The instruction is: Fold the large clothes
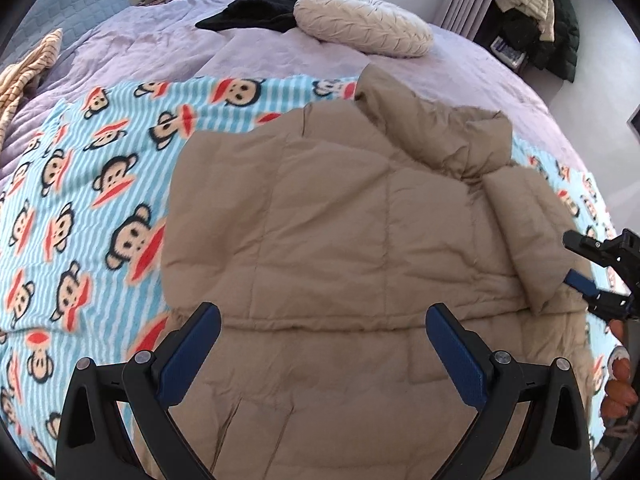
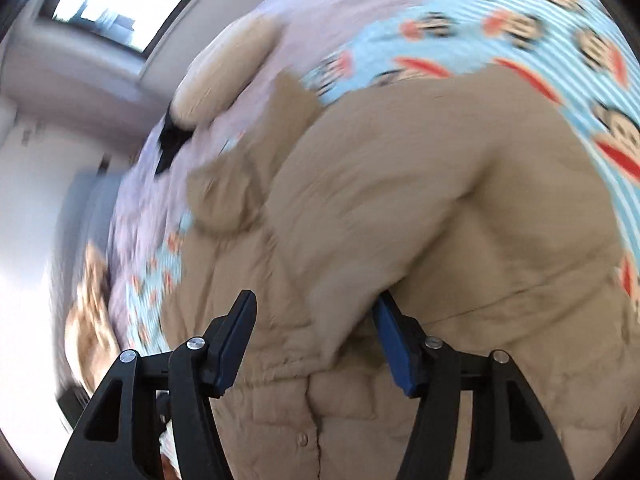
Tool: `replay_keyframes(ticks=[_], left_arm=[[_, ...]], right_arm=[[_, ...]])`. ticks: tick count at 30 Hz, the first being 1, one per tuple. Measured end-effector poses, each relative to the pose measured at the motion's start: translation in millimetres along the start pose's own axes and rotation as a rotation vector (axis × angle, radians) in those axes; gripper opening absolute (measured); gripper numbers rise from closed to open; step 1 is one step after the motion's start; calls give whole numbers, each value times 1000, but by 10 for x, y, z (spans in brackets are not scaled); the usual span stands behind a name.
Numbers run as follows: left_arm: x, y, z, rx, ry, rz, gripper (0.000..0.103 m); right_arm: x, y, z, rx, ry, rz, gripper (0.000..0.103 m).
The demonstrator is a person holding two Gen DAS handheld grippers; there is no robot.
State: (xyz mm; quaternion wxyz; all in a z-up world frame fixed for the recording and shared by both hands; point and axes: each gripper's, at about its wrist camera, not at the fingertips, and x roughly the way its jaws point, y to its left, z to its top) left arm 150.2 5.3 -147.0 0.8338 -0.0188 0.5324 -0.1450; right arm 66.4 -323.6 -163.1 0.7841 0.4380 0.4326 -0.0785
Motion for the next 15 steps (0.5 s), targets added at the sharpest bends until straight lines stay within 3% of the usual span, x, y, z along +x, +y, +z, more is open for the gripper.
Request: replay_keyframes(ticks=[2,3,4,6,10,12,15], left_arm=[[-5,73,52,-35,-2,-43,103],[-4,103,67,-48,0,-56,103],[-6,145,85,-59,0,-64,103],[-35,237,117,-69,-10,-74,103],[-134,411,159,-101,-24,-143,103],[-163,473,178,-120,-21,-184,103],[-170,489,193,-134,-18,-234,103]], right_arm=[[-28,-210,90,116,-27,19,57],[-47,-317,143,172,-53,32,26],[-25,-324,171,186,-57,45,6],[-17,-207,209,145,-71,63,6],[66,520,46,-186,-33,83,6],[207,896,-200,-366,22,54,6],[415,1171,-580,-531,112,-32,10]])
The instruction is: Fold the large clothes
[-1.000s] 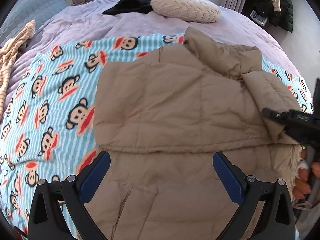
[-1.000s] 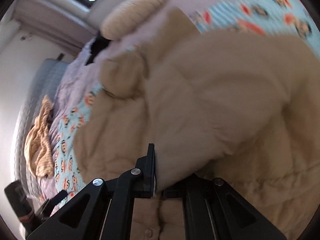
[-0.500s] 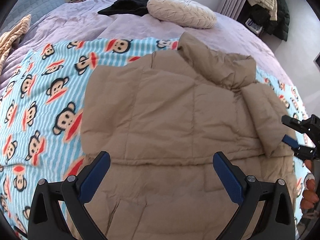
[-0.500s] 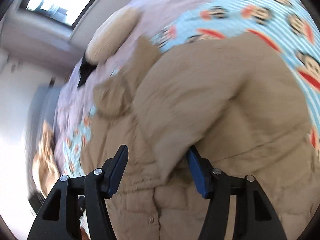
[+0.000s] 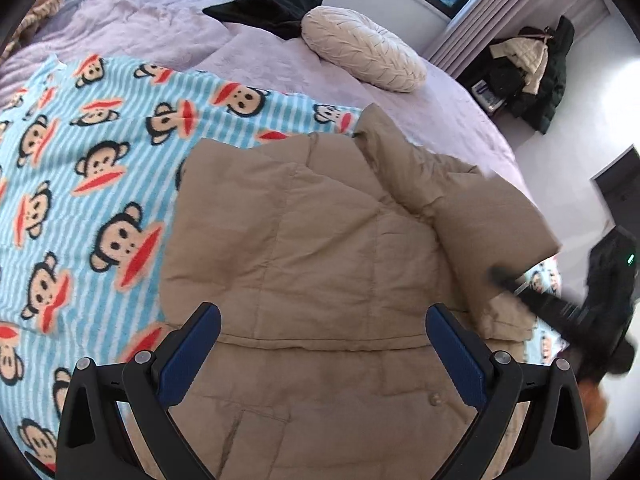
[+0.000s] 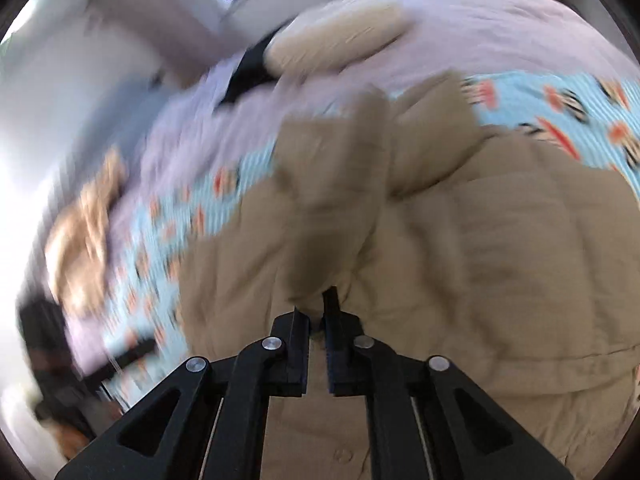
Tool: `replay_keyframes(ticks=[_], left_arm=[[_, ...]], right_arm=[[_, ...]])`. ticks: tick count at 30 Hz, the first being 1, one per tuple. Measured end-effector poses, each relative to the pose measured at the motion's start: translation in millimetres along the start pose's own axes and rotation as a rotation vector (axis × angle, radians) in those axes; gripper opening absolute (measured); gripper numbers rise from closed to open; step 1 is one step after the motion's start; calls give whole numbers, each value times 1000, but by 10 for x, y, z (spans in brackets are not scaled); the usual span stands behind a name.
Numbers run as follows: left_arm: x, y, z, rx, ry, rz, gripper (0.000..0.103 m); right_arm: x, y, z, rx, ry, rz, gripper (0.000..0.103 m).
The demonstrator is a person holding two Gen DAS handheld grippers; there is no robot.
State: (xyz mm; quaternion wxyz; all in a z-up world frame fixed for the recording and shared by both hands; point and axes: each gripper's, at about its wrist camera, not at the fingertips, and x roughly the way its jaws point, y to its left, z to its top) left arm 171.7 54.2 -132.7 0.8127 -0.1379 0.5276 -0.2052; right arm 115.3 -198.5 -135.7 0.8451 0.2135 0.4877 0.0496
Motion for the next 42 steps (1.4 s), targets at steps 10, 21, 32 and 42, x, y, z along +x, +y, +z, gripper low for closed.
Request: replay_keyframes(ticks=[10,21,32,42], left_arm=[[292,-146,12,-73,61,-154,103],[1026,-574,30,16,215,-147,16],[1042,-346,-173,81,193,-23,14],[543,-234,-14,85,91,138,14]], right_arm=[[-82,-262,-670,-4,192,-84,55],[-1069,-2425,-1017,754,-81,-34,55],[-623,-2436,-892,698,-60,-55,9],[-637,-2356,-840,669,-26,-58,10]])
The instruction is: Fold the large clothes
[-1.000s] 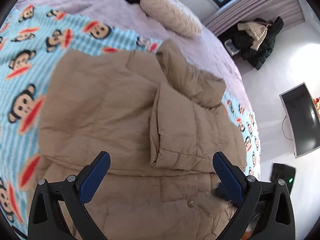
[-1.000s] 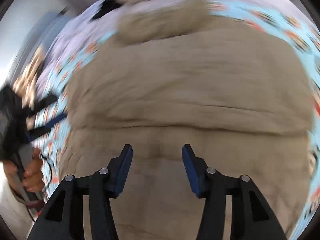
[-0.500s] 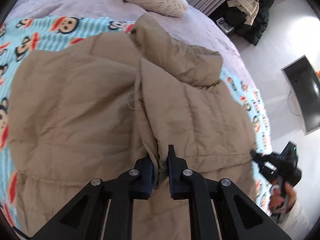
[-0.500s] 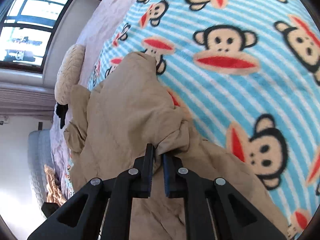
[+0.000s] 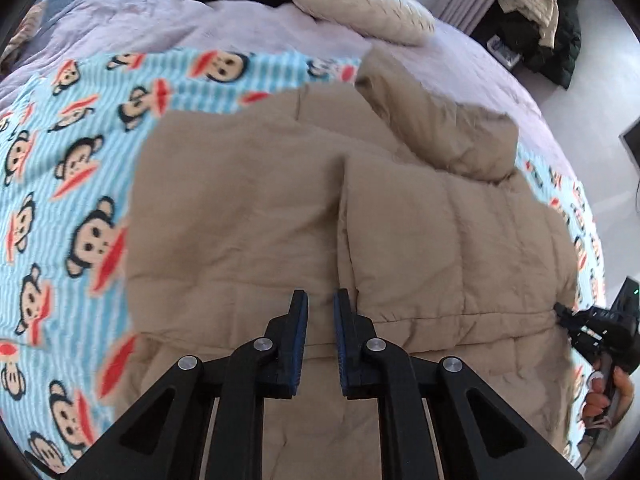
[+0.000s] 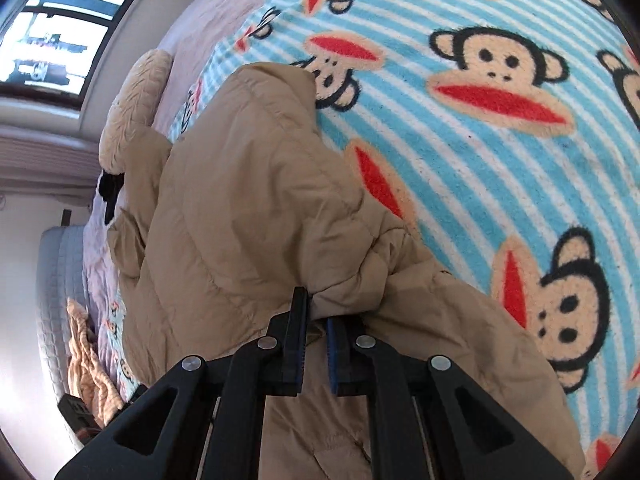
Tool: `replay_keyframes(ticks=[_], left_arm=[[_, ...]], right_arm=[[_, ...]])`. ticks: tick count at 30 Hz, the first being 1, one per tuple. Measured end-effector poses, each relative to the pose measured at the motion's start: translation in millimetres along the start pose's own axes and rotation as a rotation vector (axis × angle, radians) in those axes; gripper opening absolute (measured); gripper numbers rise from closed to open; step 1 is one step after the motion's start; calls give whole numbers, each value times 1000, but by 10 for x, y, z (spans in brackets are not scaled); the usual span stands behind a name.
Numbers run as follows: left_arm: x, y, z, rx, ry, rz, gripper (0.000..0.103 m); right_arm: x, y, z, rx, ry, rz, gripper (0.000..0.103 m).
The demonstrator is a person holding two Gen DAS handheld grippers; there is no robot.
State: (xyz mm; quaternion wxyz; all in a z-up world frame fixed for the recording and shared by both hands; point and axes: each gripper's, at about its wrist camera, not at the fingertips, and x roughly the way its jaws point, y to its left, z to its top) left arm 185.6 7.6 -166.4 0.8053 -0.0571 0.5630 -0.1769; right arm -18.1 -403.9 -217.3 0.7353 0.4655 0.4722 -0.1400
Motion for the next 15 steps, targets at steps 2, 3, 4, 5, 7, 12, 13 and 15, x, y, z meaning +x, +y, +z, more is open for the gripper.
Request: replay_keyframes(ticks=[2,3,4,5,7,12,13,15], left_arm=[[-98,-47,49,16,-18,-19,14],[-119,-93,65,26,-22,-29,14],[-132,-177,98,45,-27,-49,14],[-151,-200,124,56,-27,-65,14],[-106,-365,207,86,-37,-96,14],[238,-572,361,142,-40,-34,14],[353,-547,391,141,-31,-5,14],[532,-460,391,113,-9,28,14]], right_arm=[[-20,91,-14,-29,33,-6,10],[-69,144,-43,-51,53,-10,11],[-118,183,-74,-69,63,-6,11],[-171,231,-106,-95,66,3,12],[-309,376,-142,-184,32,0,13],[-407,681,153,-361,-153,-81,13],[-341,671,229,-362,-152,-96,13],[-109,590,378,-343,-121,-129,13]])
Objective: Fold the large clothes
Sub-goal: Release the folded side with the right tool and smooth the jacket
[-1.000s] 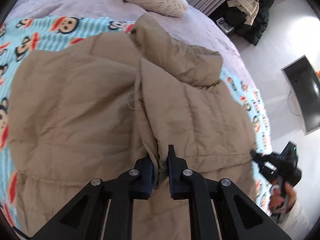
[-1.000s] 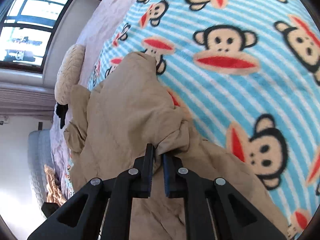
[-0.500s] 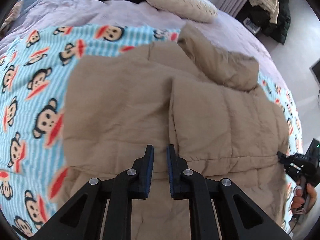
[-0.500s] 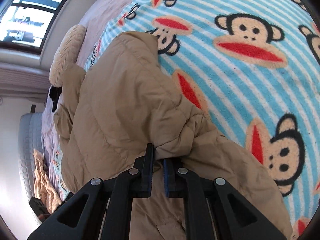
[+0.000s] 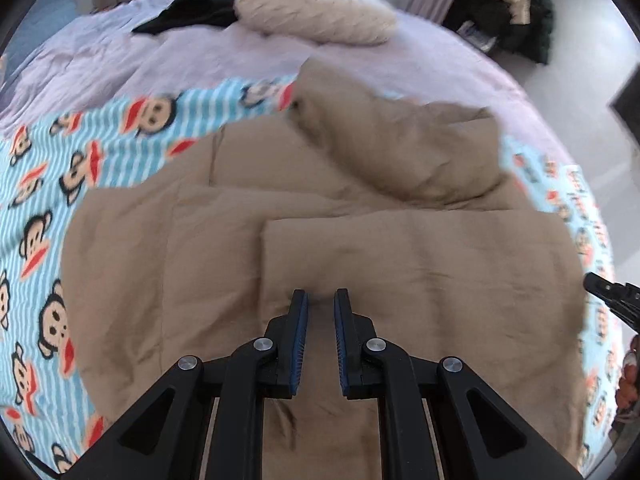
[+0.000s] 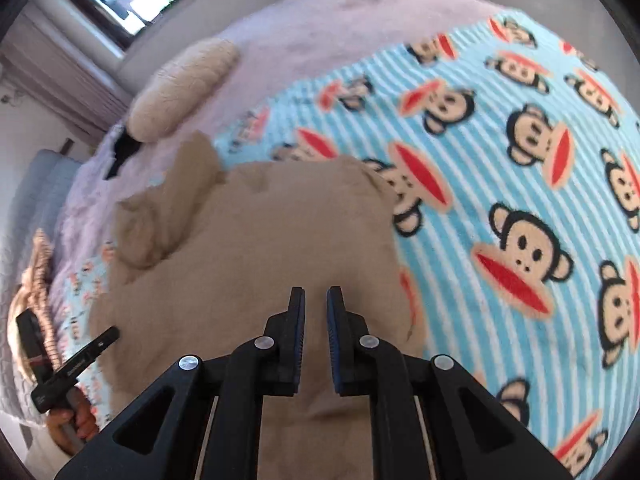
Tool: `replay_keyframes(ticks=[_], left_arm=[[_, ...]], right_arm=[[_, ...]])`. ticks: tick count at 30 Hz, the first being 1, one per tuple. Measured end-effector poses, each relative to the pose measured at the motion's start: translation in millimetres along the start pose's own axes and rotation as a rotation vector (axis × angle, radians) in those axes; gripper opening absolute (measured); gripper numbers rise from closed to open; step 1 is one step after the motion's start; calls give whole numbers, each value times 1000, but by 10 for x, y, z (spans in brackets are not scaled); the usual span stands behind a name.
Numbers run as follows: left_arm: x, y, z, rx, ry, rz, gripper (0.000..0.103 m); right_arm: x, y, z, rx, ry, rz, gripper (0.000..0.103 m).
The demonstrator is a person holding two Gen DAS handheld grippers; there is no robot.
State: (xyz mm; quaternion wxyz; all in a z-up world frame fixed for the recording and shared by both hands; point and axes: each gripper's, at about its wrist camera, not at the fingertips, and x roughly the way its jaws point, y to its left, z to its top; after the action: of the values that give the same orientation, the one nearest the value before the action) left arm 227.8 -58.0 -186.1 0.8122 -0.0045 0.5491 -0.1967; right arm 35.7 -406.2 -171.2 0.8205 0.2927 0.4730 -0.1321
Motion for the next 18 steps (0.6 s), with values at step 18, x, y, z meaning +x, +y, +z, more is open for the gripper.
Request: replay_keyframes(ticks=[18], left_arm=[[-163,25,-99,48,-1,89,14]], right_arm=[[56,-42,-134,-49,9,-111,12]])
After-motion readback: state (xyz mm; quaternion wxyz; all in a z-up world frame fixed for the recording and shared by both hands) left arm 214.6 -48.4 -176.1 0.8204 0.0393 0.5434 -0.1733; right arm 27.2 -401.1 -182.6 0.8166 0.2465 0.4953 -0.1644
